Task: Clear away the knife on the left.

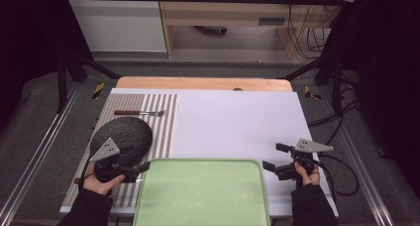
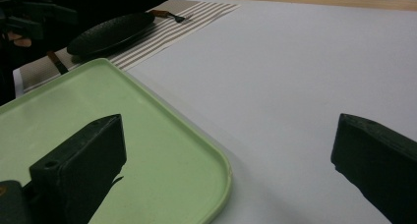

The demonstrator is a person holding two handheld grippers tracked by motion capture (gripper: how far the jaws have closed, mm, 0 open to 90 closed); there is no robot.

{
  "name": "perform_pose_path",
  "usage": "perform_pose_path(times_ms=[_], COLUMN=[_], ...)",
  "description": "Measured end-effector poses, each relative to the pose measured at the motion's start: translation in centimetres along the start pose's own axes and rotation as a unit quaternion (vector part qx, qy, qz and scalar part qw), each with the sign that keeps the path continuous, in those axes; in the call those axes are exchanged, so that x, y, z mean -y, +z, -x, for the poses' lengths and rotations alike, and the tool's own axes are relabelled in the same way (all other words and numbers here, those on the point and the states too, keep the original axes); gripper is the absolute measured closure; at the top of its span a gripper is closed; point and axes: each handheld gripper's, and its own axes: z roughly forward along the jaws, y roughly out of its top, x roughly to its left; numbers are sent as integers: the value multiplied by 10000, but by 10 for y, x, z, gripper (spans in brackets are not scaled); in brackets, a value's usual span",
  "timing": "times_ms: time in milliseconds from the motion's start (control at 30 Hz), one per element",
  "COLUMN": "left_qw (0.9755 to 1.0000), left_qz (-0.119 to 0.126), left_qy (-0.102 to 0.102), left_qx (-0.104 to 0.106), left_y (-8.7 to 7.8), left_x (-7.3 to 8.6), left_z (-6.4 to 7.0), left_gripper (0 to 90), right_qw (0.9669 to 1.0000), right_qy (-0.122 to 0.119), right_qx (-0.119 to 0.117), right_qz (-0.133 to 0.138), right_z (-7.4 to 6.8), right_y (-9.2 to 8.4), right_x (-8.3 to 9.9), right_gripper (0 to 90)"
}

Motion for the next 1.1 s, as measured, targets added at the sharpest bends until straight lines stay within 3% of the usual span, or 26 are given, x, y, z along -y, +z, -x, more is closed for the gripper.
perform_pose_path(times_ms=[567, 1100], left_qw=[9994, 9968], left_qz=[-308, -751], left_qy=[135, 246], left_qx=[97, 102], left_y=[-11, -27], left_x=[-8, -5], left_z=[-5, -11], left_gripper=[38, 29], right_qw=[10000, 10000], right_qy=[-5, 5], right_qx=[9, 21], right_qz=[-5, -10], right_z=[0, 0], right_y=[0, 0], right_x=[0, 0], right_gripper=[3, 3])
